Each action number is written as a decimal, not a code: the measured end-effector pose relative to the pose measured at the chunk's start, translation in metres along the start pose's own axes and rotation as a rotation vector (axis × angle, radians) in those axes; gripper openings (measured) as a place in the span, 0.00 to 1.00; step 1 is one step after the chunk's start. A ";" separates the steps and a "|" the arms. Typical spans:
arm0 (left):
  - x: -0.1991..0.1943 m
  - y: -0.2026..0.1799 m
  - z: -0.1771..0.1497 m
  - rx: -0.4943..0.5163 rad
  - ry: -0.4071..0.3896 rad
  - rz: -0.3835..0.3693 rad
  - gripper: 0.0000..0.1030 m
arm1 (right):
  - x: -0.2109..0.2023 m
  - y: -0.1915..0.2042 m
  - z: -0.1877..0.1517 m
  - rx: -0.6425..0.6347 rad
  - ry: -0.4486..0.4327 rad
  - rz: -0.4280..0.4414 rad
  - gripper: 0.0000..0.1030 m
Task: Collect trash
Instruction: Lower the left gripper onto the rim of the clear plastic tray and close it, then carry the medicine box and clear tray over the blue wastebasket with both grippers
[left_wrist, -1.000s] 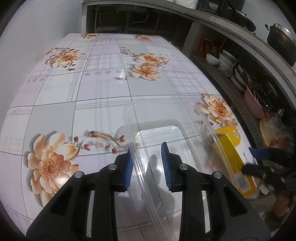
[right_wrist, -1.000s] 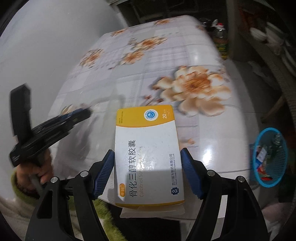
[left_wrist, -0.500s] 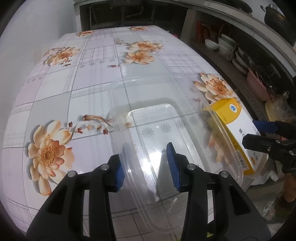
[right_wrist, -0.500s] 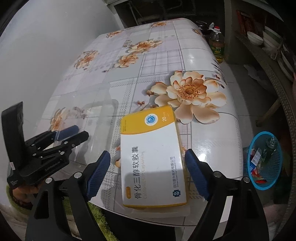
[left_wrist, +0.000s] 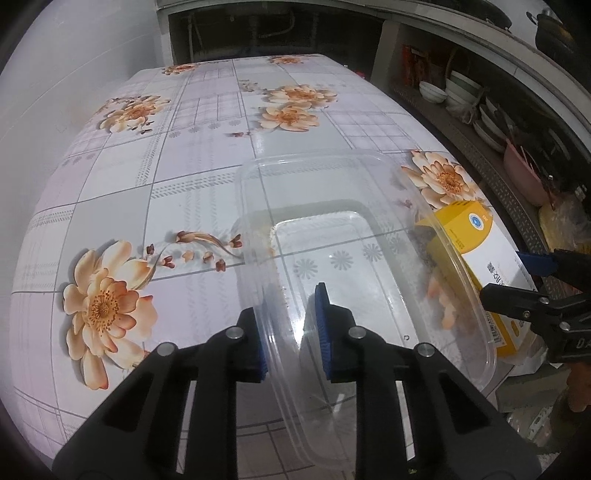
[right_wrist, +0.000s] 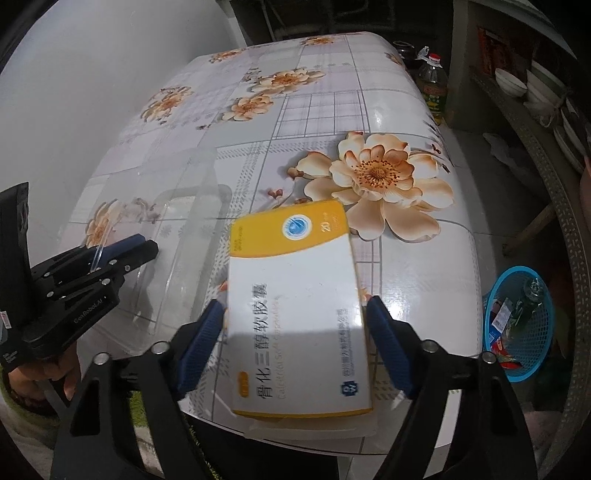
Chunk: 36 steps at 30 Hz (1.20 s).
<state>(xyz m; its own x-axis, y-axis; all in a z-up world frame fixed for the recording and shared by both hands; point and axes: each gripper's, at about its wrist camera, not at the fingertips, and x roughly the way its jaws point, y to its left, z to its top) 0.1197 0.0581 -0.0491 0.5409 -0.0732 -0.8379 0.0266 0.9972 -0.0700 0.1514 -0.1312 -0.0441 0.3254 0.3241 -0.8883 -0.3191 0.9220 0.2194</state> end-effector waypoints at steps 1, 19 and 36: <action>0.000 0.000 0.000 -0.001 -0.002 0.000 0.18 | 0.000 0.000 0.000 0.001 -0.002 -0.001 0.72; -0.017 0.014 0.008 -0.064 -0.079 -0.030 0.02 | -0.013 -0.009 0.002 0.052 -0.052 0.034 0.66; -0.026 -0.104 0.076 0.089 -0.132 -0.242 0.01 | -0.093 -0.141 -0.048 0.421 -0.322 0.099 0.66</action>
<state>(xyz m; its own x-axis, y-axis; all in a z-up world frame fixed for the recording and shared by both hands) 0.1668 -0.0428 0.0208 0.6146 -0.3126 -0.7243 0.2389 0.9488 -0.2068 0.1235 -0.3011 -0.0116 0.5898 0.4012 -0.7009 0.0011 0.8675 0.4975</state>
